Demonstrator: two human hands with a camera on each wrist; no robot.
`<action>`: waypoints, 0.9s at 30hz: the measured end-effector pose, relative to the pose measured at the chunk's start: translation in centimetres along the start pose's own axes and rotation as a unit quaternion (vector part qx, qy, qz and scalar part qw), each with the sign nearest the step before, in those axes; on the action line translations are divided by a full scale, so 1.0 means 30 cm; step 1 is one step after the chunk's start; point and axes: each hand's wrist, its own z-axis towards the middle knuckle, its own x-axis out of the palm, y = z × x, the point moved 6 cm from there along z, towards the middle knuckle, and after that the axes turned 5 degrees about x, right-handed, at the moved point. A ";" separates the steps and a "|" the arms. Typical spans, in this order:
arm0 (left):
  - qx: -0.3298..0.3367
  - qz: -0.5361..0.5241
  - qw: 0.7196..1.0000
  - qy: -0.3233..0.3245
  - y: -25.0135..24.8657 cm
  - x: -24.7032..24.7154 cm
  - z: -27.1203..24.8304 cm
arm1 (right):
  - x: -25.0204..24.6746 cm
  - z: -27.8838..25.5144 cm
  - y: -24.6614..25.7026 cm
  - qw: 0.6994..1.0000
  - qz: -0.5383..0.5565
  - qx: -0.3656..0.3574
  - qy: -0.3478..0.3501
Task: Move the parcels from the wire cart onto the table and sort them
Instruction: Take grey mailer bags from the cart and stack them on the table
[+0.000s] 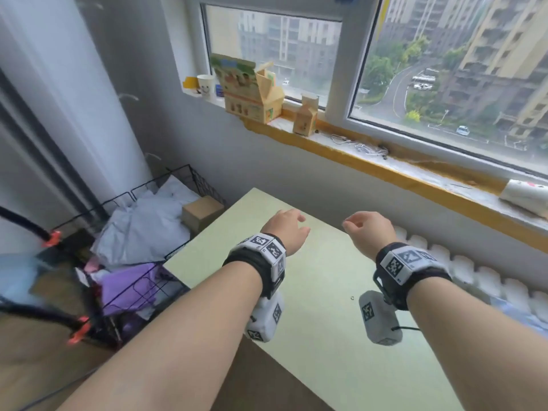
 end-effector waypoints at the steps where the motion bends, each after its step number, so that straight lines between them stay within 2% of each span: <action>1: -0.008 -0.001 1.000 -0.008 0.059 -0.042 -0.015 | 0.034 -0.002 0.060 1.000 0.000 -0.007 0.004; 10: -0.097 -0.017 0.992 -0.079 0.537 -0.356 -0.160 | 0.357 -0.040 0.524 0.995 -0.004 -0.082 0.054; 19: -0.191 -0.013 0.970 -0.147 0.931 -0.599 -0.331 | 0.636 -0.075 0.895 0.977 -0.022 -0.174 0.119; 23: -0.221 -0.004 0.960 -0.173 1.077 -0.669 -0.349 | 0.744 -0.070 1.021 0.970 -0.016 -0.200 0.139; 27: -0.231 -0.001 0.955 -0.187 1.183 -0.730 -0.295 | 0.837 -0.004 1.138 0.966 0.001 -0.209 0.152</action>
